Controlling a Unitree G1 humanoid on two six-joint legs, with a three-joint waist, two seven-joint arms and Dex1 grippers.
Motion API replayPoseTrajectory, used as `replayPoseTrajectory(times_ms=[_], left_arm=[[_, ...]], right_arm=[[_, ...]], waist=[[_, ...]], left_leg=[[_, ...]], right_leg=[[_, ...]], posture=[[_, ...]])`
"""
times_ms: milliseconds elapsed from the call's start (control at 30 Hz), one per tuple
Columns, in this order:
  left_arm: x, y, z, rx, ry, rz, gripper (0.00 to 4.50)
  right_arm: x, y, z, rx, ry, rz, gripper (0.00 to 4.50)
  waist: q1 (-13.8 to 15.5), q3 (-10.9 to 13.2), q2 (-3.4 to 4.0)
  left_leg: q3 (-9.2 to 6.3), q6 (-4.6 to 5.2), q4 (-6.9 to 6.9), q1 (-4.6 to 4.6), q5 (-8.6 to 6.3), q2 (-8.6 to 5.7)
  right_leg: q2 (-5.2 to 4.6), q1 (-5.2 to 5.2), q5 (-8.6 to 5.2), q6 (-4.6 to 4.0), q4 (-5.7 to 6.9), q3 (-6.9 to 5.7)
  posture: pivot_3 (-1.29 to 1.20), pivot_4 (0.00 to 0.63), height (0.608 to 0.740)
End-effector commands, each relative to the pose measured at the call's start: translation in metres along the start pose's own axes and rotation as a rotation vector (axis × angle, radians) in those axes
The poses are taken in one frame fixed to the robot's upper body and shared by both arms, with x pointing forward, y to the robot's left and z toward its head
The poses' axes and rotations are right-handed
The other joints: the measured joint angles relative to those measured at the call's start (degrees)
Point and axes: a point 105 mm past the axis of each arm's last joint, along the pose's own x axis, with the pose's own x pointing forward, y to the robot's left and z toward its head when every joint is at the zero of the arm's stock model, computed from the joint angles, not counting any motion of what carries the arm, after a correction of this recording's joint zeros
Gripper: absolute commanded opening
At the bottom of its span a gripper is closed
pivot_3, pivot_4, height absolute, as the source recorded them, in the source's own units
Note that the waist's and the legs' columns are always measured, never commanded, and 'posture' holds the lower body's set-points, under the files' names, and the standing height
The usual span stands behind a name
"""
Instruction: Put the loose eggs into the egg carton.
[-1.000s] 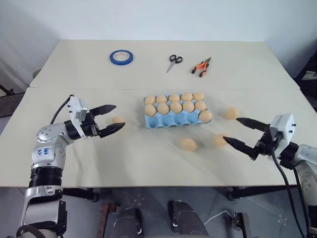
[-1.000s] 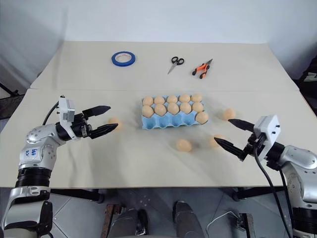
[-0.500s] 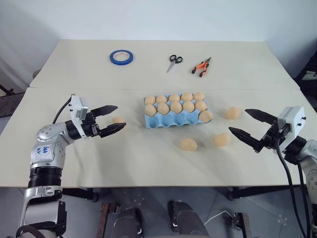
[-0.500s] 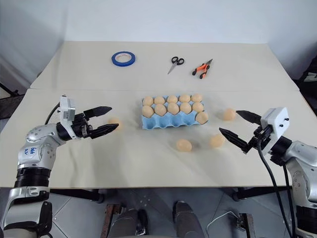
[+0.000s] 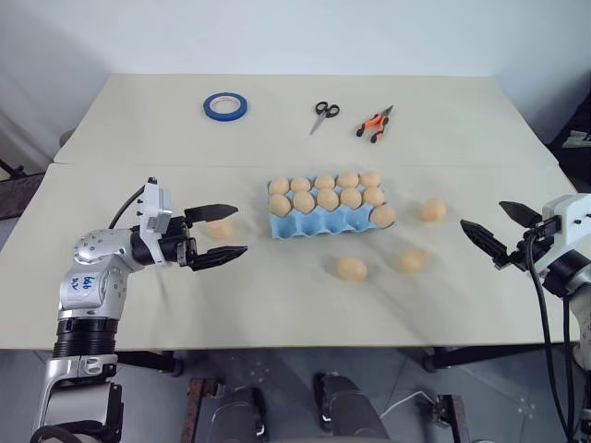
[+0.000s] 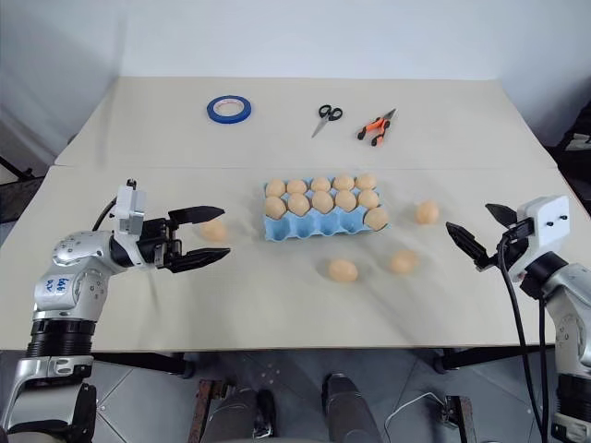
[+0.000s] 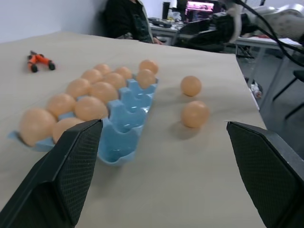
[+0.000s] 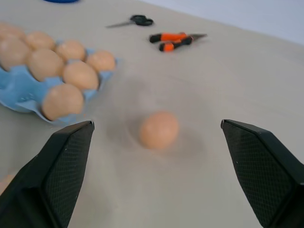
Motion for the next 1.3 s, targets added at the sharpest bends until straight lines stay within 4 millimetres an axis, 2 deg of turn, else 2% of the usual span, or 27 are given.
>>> replayPoseTrajectory(times_ms=[33,167,300,400,567,700,800,1000,1133,1233,1300], left_arm=[[0.003,-0.003,0.009,0.032,-0.034,-0.007,4.45],[0.005,-0.001,0.005,0.018,-0.039,0.0,4.45],[0.01,0.002,0.004,0.014,-0.046,0.004,4.45],[0.014,0.002,0.006,0.013,-0.064,0.0,4.45],[0.013,0.001,0.006,0.019,-0.066,0.008,4.45],[0.01,0.001,0.006,0.027,-0.071,0.034,4.45],[0.007,-0.002,0.006,0.03,-0.074,0.054,4.45],[0.002,-0.006,0.004,0.028,-0.083,0.109,4.45],[0.002,-0.008,0.004,0.032,-0.086,0.131,4.45],[0.0,-0.009,0.005,0.037,-0.088,0.15,4.45],[-0.002,-0.01,0.004,0.034,-0.088,0.16,4.45]], right_arm=[[-0.018,-0.001,0.013,-0.019,-0.024,0.016,4.5],[-0.036,0.006,-0.001,-0.032,0.038,0.029,4.5],[-0.034,0.006,-0.003,-0.038,0.036,-0.002,4.5],[-0.018,-0.003,-0.004,-0.023,0.026,-0.077,4.5],[0.018,-0.007,-0.003,0.018,0.032,-0.107,4.5],[0.046,-0.012,0.002,0.046,0.049,-0.129,4.5],[0.064,-0.01,0.006,0.068,0.065,-0.113,4.5],[0.089,-0.004,-0.002,0.093,0.112,-0.08,4.5],[0.097,-0.005,-0.008,0.044,0.139,-0.093,4.5],[0.092,-0.005,0.003,0.036,0.102,-0.089,4.5],[0.08,0.002,0.007,0.036,0.083,-0.053,4.5]], waist=[[0.13,0.0,0.0],[0.62,0.0,0.0],[0.08,0.0,0.0],[-0.48,-0.01,-0.01],[-1.35,-0.01,0.0],[-1.59,0.0,0.01],[-1.47,0.0,0.01],[-1.42,0.0,0.02],[-1.37,0.01,0.04],[-1.39,0.01,0.04],[-1.31,0.01,0.05]], left_leg=[[-0.03,-0.01,0.0,-0.01,0.0,0.01],[-0.25,-0.05,-0.08,-0.13,-0.02,0.02],[-0.01,0.07,-0.08,-0.07,-0.02,-0.08],[0.03,0.03,-0.05,-0.03,0.0,-0.07],[0.02,-0.07,-0.05,-0.02,0.08,-0.11],[0.04,0.01,-0.05,-0.04,0.13,-0.13],[0.0,0.18,-0.12,-0.07,0.24,-0.11],[0.0,0.1,-0.49,-0.09,0.27,-0.1],[0.03,0.1,-0.6,-0.1,0.27,-0.12],[0.06,0.08,-0.65,-0.11,0.28,-0.13],[0.07,-0.16,-0.68,-0.11,0.4,-0.12]], right_leg=[[0.0,0.0,0.0,0.0,0.0,0.01],[-0.01,0.04,-0.03,-0.03,-0.17,0.0],[-0.06,0.05,0.08,0.17,-0.2,-0.02],[-0.05,0.07,0.21,0.15,-0.25,0.03],[-0.11,0.1,0.14,-0.28,-0.28,0.02],[-0.14,0.08,0.17,-0.26,-0.27,0.05],[-0.14,0.02,0.38,0.14,-0.25,0.03],[-0.13,-0.01,0.38,0.13,-0.57,0.02],[-0.13,-0.02,0.38,0.14,-0.69,-0.03],[-0.13,-0.02,0.39,0.15,-0.76,-0.03],[-0.12,-0.02,0.39,0.16,-0.81,-0.03]], posture=[[0.0,0.15,0.74],[0.0,0.15,0.74],[0.0,0.15,0.74],[0.0,0.15,0.74],[0.0,0.15,0.74],[0.0,0.15,0.74],[0.0,0.15,0.74],[0.0,0.15,0.74],[0.0,0.15,0.74],[0.0,0.15,0.74],[0.0,0.15,0.74]])
